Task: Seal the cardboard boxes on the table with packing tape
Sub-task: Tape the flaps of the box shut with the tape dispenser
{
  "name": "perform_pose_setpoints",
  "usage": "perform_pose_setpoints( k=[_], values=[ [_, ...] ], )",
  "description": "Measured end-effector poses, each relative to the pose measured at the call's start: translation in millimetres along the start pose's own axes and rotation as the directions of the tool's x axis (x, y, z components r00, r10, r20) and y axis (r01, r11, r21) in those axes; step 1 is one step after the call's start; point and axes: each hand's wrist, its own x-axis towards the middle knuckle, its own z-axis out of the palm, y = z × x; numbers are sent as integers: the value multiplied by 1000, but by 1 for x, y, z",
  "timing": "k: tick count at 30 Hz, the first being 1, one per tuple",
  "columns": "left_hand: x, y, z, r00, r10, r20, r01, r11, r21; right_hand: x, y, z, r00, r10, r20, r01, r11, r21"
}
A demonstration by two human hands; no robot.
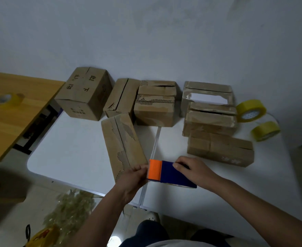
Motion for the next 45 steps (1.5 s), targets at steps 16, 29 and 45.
perform_pose_setpoints(
  k=[16,29,45],
  values=[
    [-25,-9,-8,956,153,-252,-150,988,34,13,-15,3,989,-82,120,95,991,-100],
    [-26,-26,-43,897,127,-424,-191,975,-111,27,-7,-10,978,-41,207,88,970,-228],
    [-28,-27,-46,849,178,-498,-263,959,-106,31,-11,-14,966,-61,251,104,982,-161]
  ],
)
